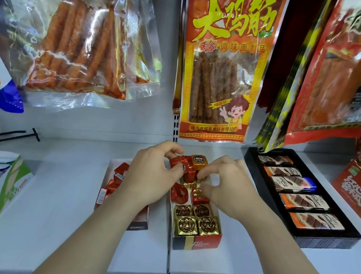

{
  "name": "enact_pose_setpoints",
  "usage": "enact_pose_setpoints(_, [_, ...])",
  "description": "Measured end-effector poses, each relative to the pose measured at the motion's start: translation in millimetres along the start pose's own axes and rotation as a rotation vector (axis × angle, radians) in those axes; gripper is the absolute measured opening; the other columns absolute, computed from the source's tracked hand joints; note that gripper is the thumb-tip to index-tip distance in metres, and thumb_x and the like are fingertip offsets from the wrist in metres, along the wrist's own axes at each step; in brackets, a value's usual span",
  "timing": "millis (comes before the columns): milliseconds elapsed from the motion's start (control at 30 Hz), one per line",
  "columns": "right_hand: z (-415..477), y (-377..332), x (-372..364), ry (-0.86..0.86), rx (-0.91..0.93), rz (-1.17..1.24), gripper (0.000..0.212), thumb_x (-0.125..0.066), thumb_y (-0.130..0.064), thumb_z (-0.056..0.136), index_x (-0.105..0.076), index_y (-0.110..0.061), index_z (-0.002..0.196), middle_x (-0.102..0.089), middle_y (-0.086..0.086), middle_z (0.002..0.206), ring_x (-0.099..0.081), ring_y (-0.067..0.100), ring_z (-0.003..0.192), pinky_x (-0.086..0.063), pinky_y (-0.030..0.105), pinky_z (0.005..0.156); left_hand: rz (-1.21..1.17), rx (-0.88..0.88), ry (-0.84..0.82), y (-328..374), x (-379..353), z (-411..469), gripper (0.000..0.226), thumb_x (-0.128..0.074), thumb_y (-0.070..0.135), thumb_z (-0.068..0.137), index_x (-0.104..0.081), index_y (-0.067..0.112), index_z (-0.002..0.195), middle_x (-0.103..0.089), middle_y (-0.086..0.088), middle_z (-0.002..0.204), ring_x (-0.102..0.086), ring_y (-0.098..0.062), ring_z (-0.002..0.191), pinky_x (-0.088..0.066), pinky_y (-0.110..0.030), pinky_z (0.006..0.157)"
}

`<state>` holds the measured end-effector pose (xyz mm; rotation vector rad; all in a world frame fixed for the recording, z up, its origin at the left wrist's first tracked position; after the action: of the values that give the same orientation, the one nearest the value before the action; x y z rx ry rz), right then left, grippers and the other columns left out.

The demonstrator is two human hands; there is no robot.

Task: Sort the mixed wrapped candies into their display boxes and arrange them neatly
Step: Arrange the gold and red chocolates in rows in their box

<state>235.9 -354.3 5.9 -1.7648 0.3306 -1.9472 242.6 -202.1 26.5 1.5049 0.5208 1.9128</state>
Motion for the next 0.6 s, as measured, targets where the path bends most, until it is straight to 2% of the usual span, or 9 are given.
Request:
enact_pose_setpoints(133, [0.9,6.3,7.8,-0.009,-0.066,0.430,0.042,-0.074,-0.017,0.081,-0.062,-0.028,0.119,-0.062,-0.007,0.105,-0.059,0.013,0.086,-0.046,0.012,0.069,-0.182,0.013,-0.004,2.2,-1.8,0.2,0.018,-0.074,0.029,0.081,-0.062,0.032,0.094,-0.066,0.014,0.087,-0.057,-0.002,0.069,-0.044,-0.016,0.062])
enact_pose_setpoints(200, [-0.4,-0.5,4.7,-0.046,-0.038,0.483,0.050,-0.076,-0.015,0.080,-0.058,-0.031,0.124,-0.062,-0.011,0.107,-0.064,0.013,0.086,-0.054,0.018,0.072,-0.227,0.034,-0.029,2.4,-9.5,-0.4,0.017,-0.077,0.029,0.079,-0.062,0.032,0.086,-0.067,0.012,0.082,-0.059,-0.003,0.070,-0.049,-0.021,0.064])
enact_pose_setpoints(300, [-0.8,-2.1,3.3,-0.037,-0.023,0.472,0.043,-0.075,-0.013,0.081,-0.062,-0.030,0.119,-0.062,-0.011,0.101,-0.065,0.015,0.080,-0.053,0.013,0.064,-0.214,0.031,-0.064,5.6,-15.1,0.0,0.018,-0.079,0.032,0.076,-0.062,0.031,0.080,-0.067,0.011,0.077,-0.059,-0.004,0.066,-0.053,-0.028,0.064])
enact_pose_setpoints(367, [-0.8,5.2,6.7,0.006,-0.052,0.492,0.035,-0.075,-0.010,0.080,-0.067,-0.027,0.110,-0.061,-0.004,0.092,-0.061,0.014,0.070,-0.050,0.012,0.058,-0.068,0.002,-0.138,7.4,-17.7,-1.4,0.017,-0.079,0.032,0.076,-0.062,0.029,0.076,-0.065,0.013,0.076,-0.057,-0.001,0.066,-0.049,-0.024,0.061])
enact_pose_setpoints(433, [-1.4,12.5,9.6,0.041,-0.077,0.477,0.031,-0.074,-0.009,0.081,-0.067,-0.026,0.105,-0.057,-0.001,0.084,-0.061,0.013,0.066,-0.050,0.017,0.057,0.202,-0.048,-0.249,6.6,-26.2,-5.1,0.013,-0.077,0.032,0.077,-0.064,0.030,0.075,-0.064,0.014,0.083,-0.058,-0.004,0.079,-0.052,-0.028,0.068])
enact_pose_setpoints(500, [-1.7,17.2,10.4,0.054,-0.094,0.461,0.028,-0.073,-0.010,0.082,-0.067,-0.027,0.104,-0.057,-0.001,0.082,-0.061,0.014,0.065,-0.048,0.020,0.055,0.389,-0.082,-0.324,7.0,-34.8,-10.2,0.010,-0.075,0.036,0.077,-0.067,0.033,0.082,-0.063,0.012,0.090,-0.056,-0.009,0.088,-0.053,-0.033,0.074])
enact_pose_setpoints(600, [-1.9,19.9,10.5,0.050,-0.110,0.485,0.027,-0.073,-0.011,0.082,-0.066,-0.025,0.104,-0.057,-0.005,0.077,-0.059,0.009,0.061,-0.043,0.017,0.053,0.498,-0.099,-0.327,12.6,-41.0,-11.5,0.016,-0.071,0.038,0.080,-0.067,0.033,0.094,-0.055,0.007,0.090,-0.048,-0.011,0.090,-0.048,-0.030,0.072])
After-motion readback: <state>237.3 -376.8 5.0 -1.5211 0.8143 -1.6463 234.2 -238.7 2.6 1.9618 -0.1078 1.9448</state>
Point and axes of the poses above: each hand's wrist, its own z-axis towards the middle knuckle, its own x-axis out of the back of the hand, y = z × x, the point moved 10 cm from there along z, towards the middle knuckle
